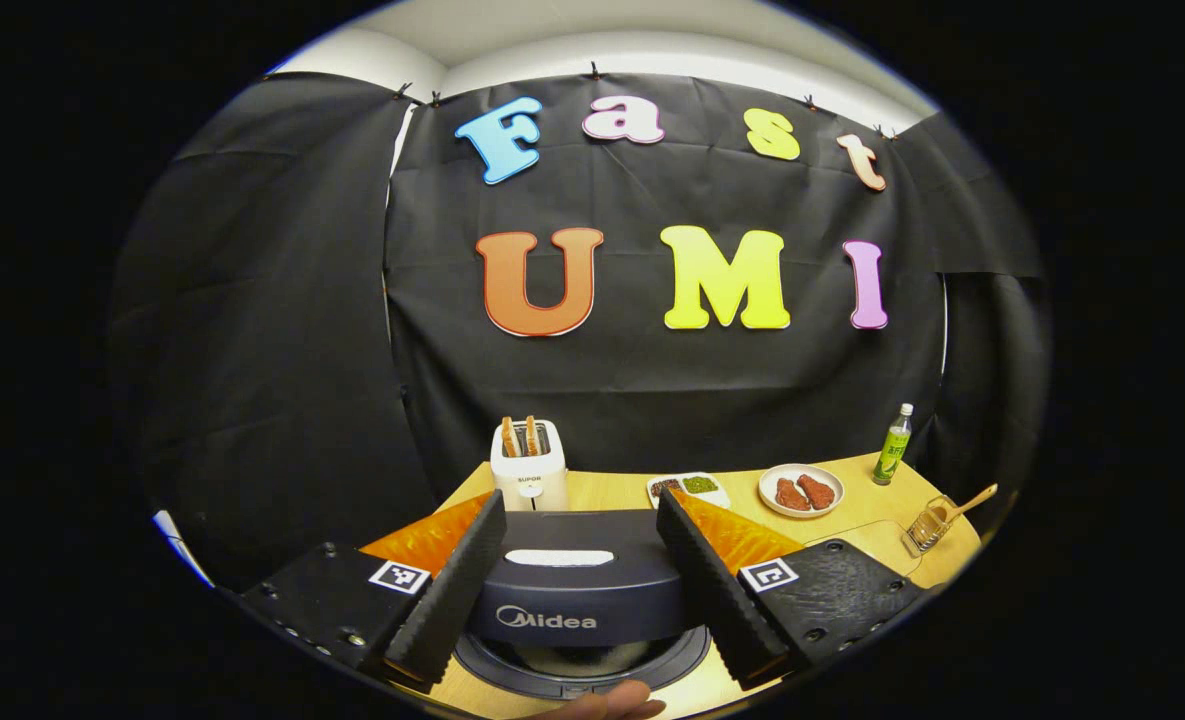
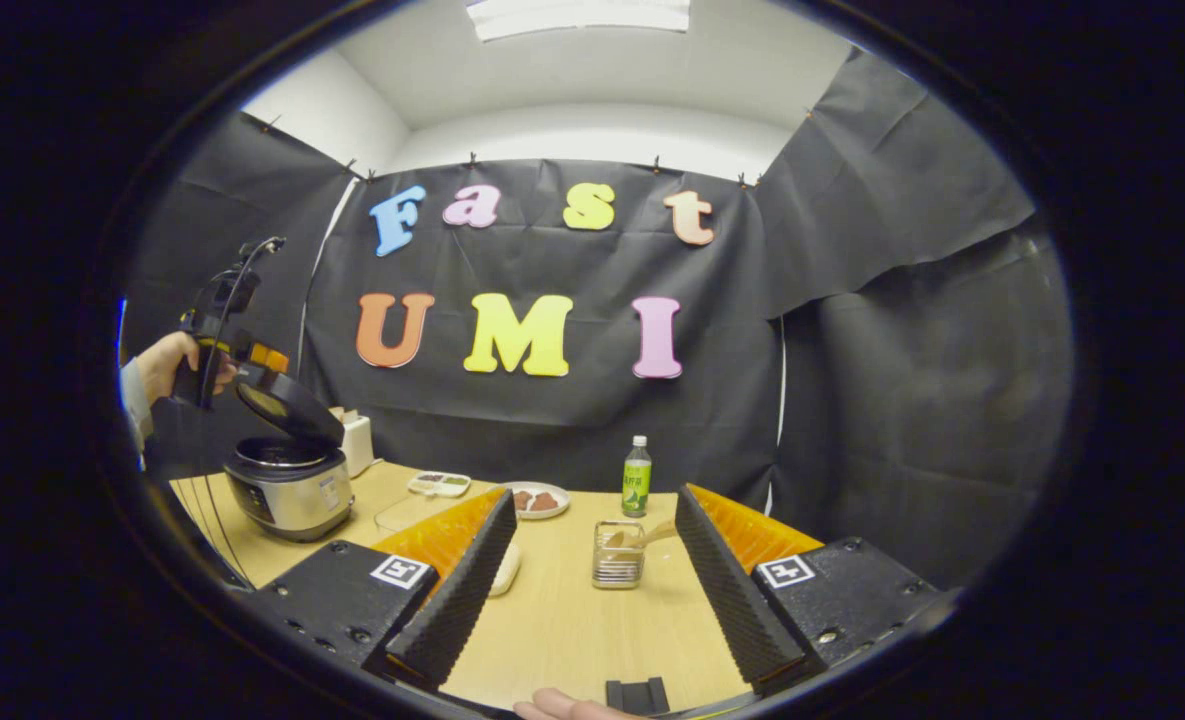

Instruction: Close the left gripper, press the button to open the rice cooker; take a wooden spoon from the chopstick holder with the right hand, scoop a spoonful of rice and pour it into the rice cooker, then put the wooden spoon back into the chopstick holder.

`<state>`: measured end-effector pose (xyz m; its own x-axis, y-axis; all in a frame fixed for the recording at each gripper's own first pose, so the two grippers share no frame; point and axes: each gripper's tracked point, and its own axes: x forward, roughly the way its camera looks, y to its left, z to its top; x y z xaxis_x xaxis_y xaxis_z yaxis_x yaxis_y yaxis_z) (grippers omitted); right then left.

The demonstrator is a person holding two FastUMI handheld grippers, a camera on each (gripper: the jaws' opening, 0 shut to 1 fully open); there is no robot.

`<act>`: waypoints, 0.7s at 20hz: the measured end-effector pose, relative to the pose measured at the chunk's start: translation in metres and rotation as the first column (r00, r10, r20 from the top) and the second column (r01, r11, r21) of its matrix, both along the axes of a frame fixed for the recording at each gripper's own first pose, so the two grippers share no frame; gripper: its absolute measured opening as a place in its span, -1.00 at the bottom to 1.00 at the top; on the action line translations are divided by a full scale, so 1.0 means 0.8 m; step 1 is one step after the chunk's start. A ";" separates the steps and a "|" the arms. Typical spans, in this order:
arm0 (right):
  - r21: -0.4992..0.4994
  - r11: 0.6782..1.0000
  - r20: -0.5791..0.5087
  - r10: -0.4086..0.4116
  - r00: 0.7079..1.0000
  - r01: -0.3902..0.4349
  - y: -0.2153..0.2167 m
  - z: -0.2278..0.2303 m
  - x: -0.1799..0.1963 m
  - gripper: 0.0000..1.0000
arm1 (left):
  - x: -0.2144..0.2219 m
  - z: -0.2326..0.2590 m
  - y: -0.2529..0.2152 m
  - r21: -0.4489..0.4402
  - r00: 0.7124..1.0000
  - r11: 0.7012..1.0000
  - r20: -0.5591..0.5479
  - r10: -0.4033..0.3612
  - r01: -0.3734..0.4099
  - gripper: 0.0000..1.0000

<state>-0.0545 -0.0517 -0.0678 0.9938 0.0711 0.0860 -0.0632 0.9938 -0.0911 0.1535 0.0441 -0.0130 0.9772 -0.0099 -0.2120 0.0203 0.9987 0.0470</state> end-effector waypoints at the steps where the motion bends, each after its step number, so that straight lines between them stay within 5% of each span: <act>1: -0.005 1.000 0.004 0.001 1.000 -0.001 0.002 0.001 -0.006 1.00 | -0.006 -0.012 0.000 -0.007 1.000 1.000 -0.005 -0.006 0.006 0.95; 3: -0.015 1.000 0.006 -0.007 1.000 0.007 0.004 0.005 -0.014 1.00 | -0.019 -0.028 -0.001 -0.017 1.000 1.000 -0.015 -0.017 0.017 0.84; 14: 0.019 1.000 0.005 -0.010 1.000 0.010 0.013 0.010 -0.030 1.00 | -0.052 -0.093 -0.001 -0.027 1.000 1.000 -0.021 -0.008 0.008 0.96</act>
<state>-0.0788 -0.0411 -0.0600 0.9939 0.0590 0.0927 -0.0524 0.9960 -0.0723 0.1122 0.0435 -0.0874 0.9724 -0.0235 -0.2323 0.0288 0.9994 0.0194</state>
